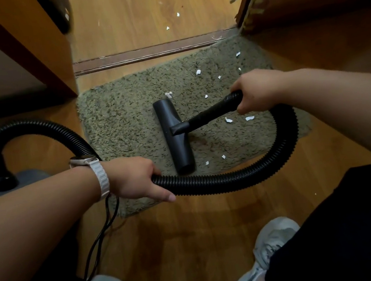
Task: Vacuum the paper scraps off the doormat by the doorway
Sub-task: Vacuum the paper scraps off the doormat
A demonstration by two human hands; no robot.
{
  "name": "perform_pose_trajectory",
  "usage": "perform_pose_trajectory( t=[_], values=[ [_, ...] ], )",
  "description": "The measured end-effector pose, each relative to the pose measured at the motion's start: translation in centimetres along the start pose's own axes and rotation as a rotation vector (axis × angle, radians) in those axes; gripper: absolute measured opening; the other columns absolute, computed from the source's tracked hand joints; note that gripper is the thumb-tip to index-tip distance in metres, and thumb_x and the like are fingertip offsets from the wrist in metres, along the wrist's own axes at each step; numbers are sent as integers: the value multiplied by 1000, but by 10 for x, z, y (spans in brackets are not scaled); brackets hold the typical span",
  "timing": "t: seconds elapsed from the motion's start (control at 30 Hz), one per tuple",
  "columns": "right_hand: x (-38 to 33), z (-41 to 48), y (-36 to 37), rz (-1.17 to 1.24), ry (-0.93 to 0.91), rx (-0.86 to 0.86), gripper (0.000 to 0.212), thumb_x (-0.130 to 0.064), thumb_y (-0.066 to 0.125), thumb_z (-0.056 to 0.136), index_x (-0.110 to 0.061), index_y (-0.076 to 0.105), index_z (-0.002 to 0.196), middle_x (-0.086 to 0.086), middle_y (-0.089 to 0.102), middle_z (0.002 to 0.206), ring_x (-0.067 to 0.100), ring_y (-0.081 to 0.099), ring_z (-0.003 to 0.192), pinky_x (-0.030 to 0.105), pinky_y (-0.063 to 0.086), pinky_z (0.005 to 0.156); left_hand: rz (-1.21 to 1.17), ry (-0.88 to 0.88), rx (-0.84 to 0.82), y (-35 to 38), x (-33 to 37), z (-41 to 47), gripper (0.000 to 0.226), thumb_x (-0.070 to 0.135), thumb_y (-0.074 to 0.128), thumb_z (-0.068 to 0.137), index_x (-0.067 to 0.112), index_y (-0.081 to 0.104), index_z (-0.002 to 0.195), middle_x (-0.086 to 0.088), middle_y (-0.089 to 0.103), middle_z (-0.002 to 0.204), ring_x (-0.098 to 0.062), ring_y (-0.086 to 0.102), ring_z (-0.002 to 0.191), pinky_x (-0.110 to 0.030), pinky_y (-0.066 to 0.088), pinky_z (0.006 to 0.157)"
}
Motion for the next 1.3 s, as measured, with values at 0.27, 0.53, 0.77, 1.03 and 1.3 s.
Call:
perform_pose_trajectory(
  t=[0.27, 0.53, 0.77, 1.03, 1.3],
  values=[
    [30, -6, -1, 20, 70, 13, 17, -31, 71, 84, -27, 67, 100, -2, 64, 77, 14, 58, 69, 27, 41, 53, -18, 4, 18, -8, 11, 9, 55, 80, 60, 73, 26, 62, 82, 9, 59, 66, -10, 55, 59, -26, 41, 57],
    [46, -10, -6, 75, 123, -10, 22, -30, 71, 85, -26, 69, 107, 1, 66, 76, 17, 61, 65, 28, 45, 52, -62, 27, 36, -14, 18, 11, 52, 77, 62, 74, 26, 63, 82, 8, 59, 66, -10, 54, 58, -25, 40, 55],
    [47, -7, -15, 129, 167, 22, 22, -30, 74, 84, -21, 71, 104, 6, 69, 78, 23, 66, 68, 36, 55, 62, -75, 38, 64, -15, 12, 5, 53, 79, 62, 72, 26, 61, 78, 8, 60, 67, -11, 56, 61, -26, 41, 57],
    [26, 6, -11, 220, 159, 38, 25, -31, 74, 85, -16, 70, 105, 9, 70, 81, 26, 70, 70, 34, 55, 61, 10, 12, 64, -17, 7, -7, 55, 80, 58, 75, 26, 63, 86, 7, 60, 70, -11, 56, 63, -28, 43, 59],
    [17, 25, -15, 254, 200, 99, 27, -34, 74, 85, -14, 68, 101, 9, 71, 76, 23, 69, 62, 30, 54, 57, 52, -7, 136, -29, -6, -11, 60, 85, 56, 70, 27, 62, 81, 7, 64, 69, -12, 61, 64, -28, 46, 58]
  ],
)
Point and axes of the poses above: each hand's wrist, its own z-axis towards the middle knuckle, its own y-axis out of the palm, x = y × z, the point moved 6 cm from there along z, towards the middle knuckle
